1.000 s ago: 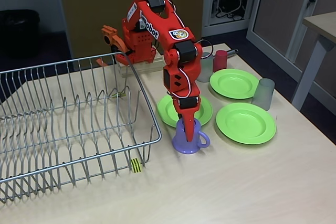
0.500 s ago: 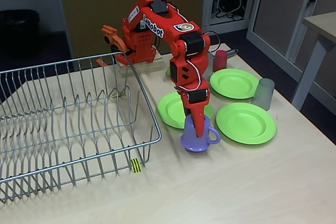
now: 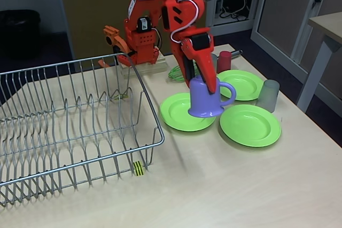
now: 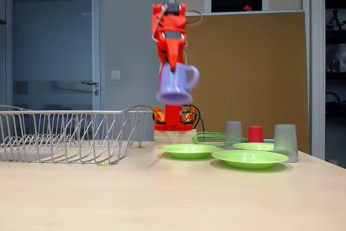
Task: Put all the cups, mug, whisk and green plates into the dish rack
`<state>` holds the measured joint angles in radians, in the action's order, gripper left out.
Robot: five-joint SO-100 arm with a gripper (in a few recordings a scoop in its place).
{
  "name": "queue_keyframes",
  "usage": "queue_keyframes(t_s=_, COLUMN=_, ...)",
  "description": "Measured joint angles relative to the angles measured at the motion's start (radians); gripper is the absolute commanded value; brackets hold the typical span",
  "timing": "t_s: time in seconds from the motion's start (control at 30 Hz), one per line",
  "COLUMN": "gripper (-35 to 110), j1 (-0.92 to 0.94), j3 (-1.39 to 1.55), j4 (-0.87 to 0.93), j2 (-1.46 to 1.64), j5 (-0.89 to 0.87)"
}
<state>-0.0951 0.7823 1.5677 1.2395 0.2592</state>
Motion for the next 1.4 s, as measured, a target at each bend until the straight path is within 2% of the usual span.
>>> queue_keyframes(t_s=0.17, gripper=7, j1=0.16, j3=0.0, j4=0.032, j2=0.156, j5=0.104)
queue_keyframes(t_s=0.3, gripper=7, j1=0.374, j3=-0.002, j4=0.044, j2=0.153, j5=0.178)
queue_keyframes(t_s=0.47, gripper=6, j1=0.62, j3=-0.189, j4=0.044, j2=-0.074, j5=0.282)
queue_keyframes(t_s=0.73, gripper=7, j1=0.81, j3=-0.65, j4=0.051, j2=-0.56, j5=0.371)
queue_keyframes(t_s=1.07, gripper=8, j1=0.881, j3=-0.79, j4=-0.034, j2=-0.859, j5=0.416)
queue_keyframes(t_s=1.4, gripper=26, j1=0.899, j3=-0.798, j4=-0.092, j2=-0.928, j5=0.433)
